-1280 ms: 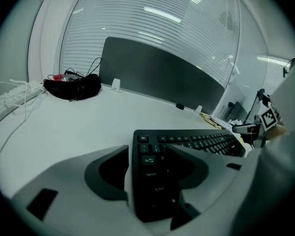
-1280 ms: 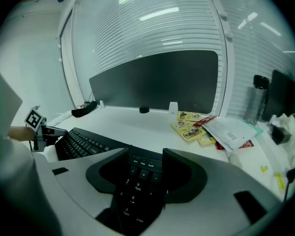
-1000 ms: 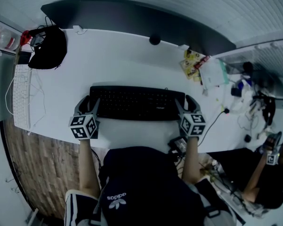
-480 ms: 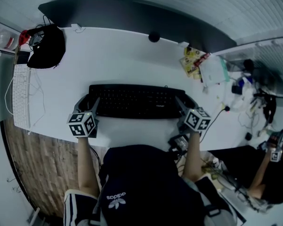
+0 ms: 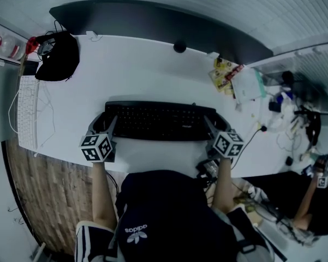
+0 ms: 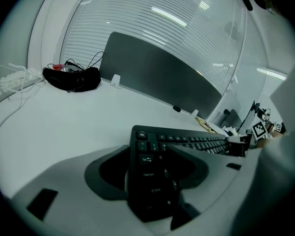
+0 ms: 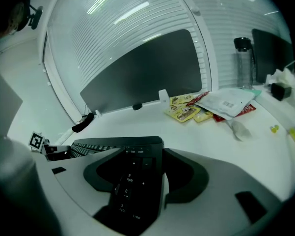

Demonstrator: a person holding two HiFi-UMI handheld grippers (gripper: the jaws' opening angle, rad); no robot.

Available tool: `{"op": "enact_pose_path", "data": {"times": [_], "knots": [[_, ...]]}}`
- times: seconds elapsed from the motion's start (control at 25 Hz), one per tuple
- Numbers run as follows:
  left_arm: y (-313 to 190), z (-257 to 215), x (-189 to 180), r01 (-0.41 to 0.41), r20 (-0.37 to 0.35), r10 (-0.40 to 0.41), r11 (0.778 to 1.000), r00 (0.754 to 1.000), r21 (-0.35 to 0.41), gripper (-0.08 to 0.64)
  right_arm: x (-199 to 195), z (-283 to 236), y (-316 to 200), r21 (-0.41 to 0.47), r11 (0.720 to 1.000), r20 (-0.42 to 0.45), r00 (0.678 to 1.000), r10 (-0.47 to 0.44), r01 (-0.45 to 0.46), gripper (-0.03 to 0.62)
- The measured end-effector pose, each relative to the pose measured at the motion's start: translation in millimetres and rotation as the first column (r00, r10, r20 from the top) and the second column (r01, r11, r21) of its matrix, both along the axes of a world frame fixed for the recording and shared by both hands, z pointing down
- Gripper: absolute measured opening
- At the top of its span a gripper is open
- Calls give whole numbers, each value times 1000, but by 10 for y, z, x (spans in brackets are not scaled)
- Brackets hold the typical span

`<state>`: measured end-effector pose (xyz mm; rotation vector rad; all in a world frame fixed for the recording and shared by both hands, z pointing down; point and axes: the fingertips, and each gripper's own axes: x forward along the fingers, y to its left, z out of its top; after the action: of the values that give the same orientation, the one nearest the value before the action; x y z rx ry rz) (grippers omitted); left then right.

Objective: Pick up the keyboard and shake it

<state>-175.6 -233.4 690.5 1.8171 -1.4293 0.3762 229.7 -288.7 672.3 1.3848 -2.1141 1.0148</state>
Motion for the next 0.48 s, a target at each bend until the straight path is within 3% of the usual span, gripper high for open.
{"op": "enact_pose_path", "data": {"times": [0.24,0.48], "knots": [[33,-124,3,0,-6,0,998,1000,60,216,-31,-292,-37,114,993,-18,999,-33,35,233],[3,-332,-51,2,2,-3,990,1000,144,216,-134,-718,-96,256,963,-38,996,-77,84,233]]}}
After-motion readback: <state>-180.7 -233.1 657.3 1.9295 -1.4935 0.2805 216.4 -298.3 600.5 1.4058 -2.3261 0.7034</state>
